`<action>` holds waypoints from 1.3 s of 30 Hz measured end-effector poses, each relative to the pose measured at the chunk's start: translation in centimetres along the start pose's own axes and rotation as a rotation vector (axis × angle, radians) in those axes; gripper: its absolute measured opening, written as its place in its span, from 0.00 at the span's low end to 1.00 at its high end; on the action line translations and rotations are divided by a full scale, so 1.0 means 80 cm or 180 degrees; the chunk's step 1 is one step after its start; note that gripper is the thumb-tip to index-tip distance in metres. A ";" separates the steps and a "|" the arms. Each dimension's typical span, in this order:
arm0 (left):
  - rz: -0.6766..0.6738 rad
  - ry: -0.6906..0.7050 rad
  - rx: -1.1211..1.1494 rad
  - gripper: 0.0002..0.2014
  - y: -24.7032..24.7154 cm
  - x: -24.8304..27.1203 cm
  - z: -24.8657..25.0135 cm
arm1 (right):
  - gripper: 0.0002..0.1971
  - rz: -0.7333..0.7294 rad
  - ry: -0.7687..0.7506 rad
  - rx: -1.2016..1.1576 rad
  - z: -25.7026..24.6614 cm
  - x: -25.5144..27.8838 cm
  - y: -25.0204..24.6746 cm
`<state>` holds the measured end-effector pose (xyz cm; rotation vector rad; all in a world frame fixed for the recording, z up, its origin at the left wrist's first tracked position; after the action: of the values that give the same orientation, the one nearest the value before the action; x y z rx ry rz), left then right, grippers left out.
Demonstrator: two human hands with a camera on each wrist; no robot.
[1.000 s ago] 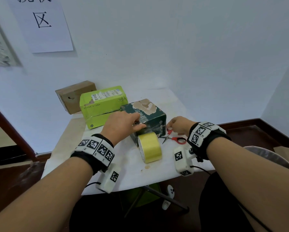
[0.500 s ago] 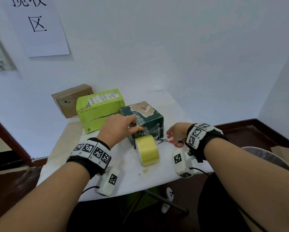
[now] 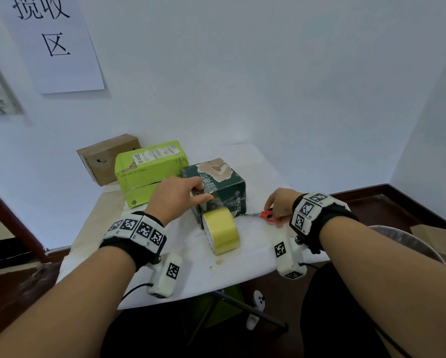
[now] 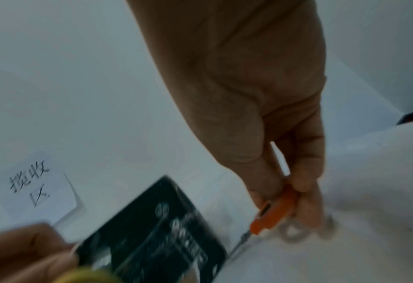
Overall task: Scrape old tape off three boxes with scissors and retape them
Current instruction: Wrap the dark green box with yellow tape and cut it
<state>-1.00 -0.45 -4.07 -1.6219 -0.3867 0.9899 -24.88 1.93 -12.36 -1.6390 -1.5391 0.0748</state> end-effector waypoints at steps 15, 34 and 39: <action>-0.0163 0.0102 0.1403 0.17 0.012 -0.012 -0.010 | 0.11 0.0991 -0.1522 -0.0990 -0.100 0.051 -0.047; -0.1324 -0.2113 0.3745 0.22 0.052 0.046 -0.009 | 0.16 0.0560 -0.1897 -0.0172 -0.141 0.058 0.024; -0.1092 -0.2349 0.4351 0.11 0.057 0.045 0.008 | 0.18 0.0666 -0.1882 0.0071 -0.140 0.062 0.033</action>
<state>-0.51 1.08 -9.71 0.0618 -0.3191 1.1394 -15.21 0.51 -4.51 -1.8529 -1.7686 0.7434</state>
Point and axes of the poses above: each hand's wrist, its own x-axis away from the middle knuckle, its own y-axis out of the palm, z = x × y, the point moved 8 cm from there along -x, towards the middle knuckle, and after that the axes turned 10 degrees about y, right-handed, at the moved point
